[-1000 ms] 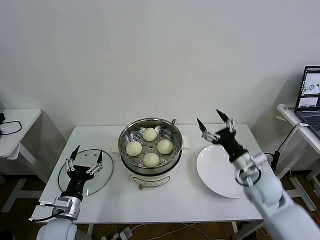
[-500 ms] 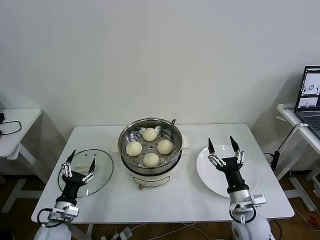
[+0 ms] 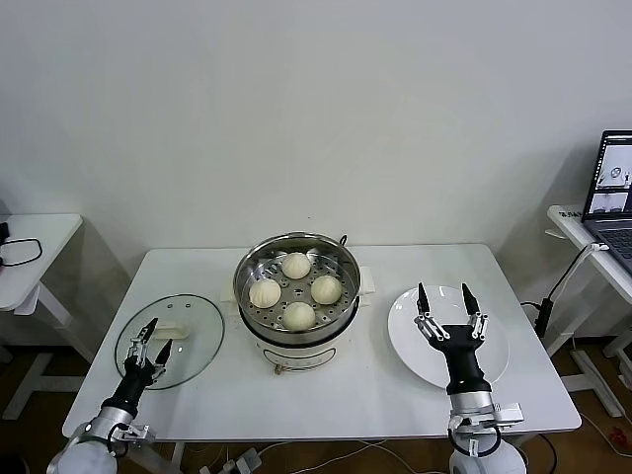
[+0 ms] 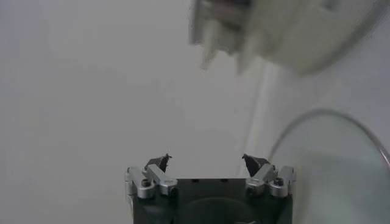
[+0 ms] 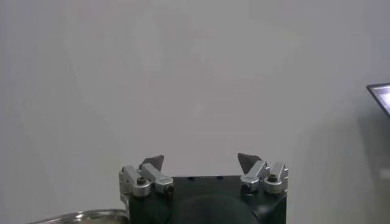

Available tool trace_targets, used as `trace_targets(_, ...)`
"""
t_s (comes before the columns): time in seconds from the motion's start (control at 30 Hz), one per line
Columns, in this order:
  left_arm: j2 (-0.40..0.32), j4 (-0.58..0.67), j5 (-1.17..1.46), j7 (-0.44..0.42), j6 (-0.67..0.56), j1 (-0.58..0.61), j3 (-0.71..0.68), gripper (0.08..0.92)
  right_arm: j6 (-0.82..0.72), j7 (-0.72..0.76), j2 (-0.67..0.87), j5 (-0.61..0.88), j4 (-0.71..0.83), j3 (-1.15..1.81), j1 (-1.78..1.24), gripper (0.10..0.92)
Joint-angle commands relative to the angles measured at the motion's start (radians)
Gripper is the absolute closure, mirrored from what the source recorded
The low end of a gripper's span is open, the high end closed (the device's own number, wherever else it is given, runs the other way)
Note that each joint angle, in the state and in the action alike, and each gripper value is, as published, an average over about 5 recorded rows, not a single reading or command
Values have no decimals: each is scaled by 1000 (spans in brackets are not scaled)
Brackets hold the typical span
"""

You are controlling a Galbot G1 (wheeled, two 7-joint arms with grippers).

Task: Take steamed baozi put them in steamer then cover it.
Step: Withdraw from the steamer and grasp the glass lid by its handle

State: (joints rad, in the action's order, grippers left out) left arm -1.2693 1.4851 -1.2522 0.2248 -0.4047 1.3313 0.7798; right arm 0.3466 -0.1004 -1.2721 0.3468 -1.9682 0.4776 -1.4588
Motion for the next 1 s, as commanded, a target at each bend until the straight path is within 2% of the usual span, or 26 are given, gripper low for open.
trace_targets(0.03, 46, -169, -206, 70, -13, -106, -3, 177, 13, -7, -29, -15, 0, 7, -19, 203)
trace_targets(0.43, 79, -210, -182, 42, 30, -182, -46, 177, 18, 1, -34, -30, 12, 7, -24, 203)
trace_targets(1.0, 70, -252, -155, 34, 65, -257, -110, 177, 23, 8, -36, -45, 23, 20, -34, 203)
